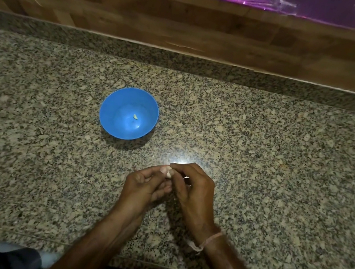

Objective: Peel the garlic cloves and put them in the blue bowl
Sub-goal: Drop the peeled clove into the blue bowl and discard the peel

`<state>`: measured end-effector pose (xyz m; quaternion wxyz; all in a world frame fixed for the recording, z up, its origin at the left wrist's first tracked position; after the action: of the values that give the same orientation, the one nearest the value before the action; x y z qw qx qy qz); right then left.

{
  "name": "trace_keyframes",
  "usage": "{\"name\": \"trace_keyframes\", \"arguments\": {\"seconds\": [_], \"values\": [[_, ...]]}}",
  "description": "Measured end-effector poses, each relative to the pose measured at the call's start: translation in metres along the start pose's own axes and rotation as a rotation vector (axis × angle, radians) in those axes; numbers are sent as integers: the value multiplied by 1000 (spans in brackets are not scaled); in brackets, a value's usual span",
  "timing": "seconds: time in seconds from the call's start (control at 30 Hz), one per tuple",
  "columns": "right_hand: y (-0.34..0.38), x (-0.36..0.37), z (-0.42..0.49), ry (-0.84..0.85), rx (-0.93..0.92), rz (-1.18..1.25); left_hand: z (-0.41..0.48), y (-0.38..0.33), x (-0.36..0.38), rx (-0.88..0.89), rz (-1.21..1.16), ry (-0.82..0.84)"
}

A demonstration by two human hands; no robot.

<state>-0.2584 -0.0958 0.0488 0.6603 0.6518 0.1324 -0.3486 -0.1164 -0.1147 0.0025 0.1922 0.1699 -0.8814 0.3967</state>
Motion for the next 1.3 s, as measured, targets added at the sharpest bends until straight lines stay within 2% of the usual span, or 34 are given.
{"name": "trace_keyframes", "arguments": {"seconds": [0.13,0.2,0.27,0.37,0.43,0.5,0.67,0.8,0.93,1.07,1.3], "values": [[5,5,-1,-19,-87,-153,2,7,-2,-64,-48,-10],[-5,7,-2,-2,-10,-80,5,4,-6,-20,20,-40],[-23,9,-6,30,118,61,10,-14,-18,190,311,-104],[-48,20,-18,107,216,60,16,-42,-26,548,834,-136],[-61,34,-29,189,276,39,26,-45,-30,638,1050,-96],[-67,46,-41,241,312,27,33,-39,-37,634,1166,-83],[-65,55,-56,248,298,-40,-1,-11,-67,651,1277,-168],[-61,59,-61,232,285,-108,-14,15,-81,645,1448,-75],[-54,57,-60,221,239,-213,-13,17,-83,674,1500,-38],[-42,62,-57,246,190,-405,-13,16,-78,698,1545,-35],[-18,73,-58,183,162,-722,-14,14,-75,695,1562,-34]]}}
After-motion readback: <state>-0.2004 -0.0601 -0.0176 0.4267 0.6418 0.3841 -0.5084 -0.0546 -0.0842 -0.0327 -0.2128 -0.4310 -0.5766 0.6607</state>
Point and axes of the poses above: each hand's wrist, its own z-axis towards the middle knuckle, its own x-axis out of the palm, y = z × x, the point moved 8 cm from there along z, towards the middle knuckle, and after that the axes turned 12 degrees about -z, right-handed, at the moved point
